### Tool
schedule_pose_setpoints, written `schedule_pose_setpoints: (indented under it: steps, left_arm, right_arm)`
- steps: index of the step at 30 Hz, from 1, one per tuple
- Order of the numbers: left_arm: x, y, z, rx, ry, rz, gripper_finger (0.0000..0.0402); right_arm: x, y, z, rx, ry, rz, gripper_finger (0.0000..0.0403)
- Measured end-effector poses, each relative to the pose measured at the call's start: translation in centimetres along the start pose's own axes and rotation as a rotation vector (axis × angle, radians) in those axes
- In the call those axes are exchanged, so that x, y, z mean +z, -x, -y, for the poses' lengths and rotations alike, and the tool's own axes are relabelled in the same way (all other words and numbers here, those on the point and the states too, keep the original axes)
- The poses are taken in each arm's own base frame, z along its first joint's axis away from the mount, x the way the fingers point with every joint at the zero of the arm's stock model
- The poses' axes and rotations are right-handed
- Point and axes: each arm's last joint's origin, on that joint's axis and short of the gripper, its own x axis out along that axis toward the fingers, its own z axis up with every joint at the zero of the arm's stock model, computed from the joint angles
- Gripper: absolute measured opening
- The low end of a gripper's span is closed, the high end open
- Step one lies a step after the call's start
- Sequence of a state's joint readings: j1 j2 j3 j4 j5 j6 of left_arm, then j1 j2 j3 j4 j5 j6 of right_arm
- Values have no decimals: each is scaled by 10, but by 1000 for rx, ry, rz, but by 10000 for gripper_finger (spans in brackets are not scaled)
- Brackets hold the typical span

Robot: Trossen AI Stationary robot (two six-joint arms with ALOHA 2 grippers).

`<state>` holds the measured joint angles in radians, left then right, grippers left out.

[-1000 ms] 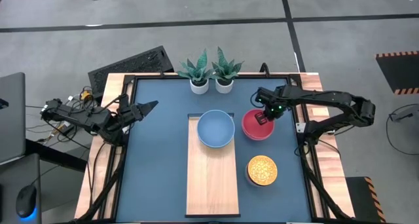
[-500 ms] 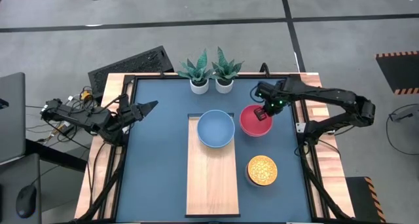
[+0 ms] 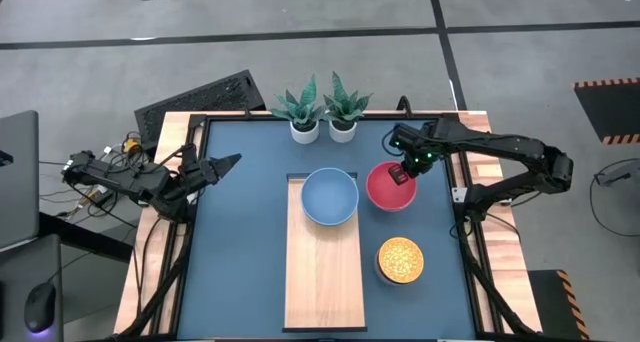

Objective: Place and stack bowls onto a shelf
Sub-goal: Stack the orange bowl on top of the blue bowl on the shelf

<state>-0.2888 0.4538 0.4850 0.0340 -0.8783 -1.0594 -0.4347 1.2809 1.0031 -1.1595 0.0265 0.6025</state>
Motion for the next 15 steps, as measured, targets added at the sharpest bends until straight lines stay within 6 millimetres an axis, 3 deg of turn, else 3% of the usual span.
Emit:
schedule_pose_setpoints:
  steps: [15]
  left_arm:
    - [0, 0, 0, 2, -3, -1, 165]
  right_arm:
    - [2, 0, -1, 11, 18, 19, 61]
